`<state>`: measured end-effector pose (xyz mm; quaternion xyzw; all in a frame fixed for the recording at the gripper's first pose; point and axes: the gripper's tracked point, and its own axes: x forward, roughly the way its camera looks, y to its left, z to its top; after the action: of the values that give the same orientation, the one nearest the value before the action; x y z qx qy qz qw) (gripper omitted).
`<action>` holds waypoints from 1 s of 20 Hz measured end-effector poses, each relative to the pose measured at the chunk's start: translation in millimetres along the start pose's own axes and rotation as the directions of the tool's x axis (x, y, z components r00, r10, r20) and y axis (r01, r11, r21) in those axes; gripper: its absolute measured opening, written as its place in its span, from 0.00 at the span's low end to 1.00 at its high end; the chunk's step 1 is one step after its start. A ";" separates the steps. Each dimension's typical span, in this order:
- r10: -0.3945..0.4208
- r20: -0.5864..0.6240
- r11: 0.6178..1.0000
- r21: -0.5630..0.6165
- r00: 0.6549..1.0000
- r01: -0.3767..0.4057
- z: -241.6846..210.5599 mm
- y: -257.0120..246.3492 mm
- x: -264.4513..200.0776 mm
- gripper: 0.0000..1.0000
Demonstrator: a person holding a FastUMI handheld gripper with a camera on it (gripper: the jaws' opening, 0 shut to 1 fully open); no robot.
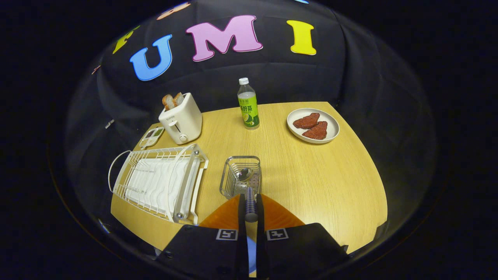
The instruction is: Take the plate from the dish rack, then take the spoon from the basket and place it into the plate.
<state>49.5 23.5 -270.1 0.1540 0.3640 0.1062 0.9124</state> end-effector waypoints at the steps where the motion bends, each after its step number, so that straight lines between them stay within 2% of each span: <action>1: 0.009 0.021 1.000 0.014 1.000 -0.010 3.7 2.0 -9.9 0.12; 6: 0.068 0.064 0.997 0.029 0.996 -0.070 -2.3 16.3 -63.2 0.12; 11: 0.131 0.035 0.991 0.030 0.991 -0.132 -39.1 34.2 -95.7 0.12; 14: 0.160 -0.011 0.986 0.041 0.987 -0.159 -73.0 44.5 -99.3 0.12; 20: 0.161 -0.107 0.986 0.051 0.981 -0.157 -131.9 49.3 -78.0 0.12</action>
<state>-102.1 72.4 -293.9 0.1958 0.4028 0.1794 0.8759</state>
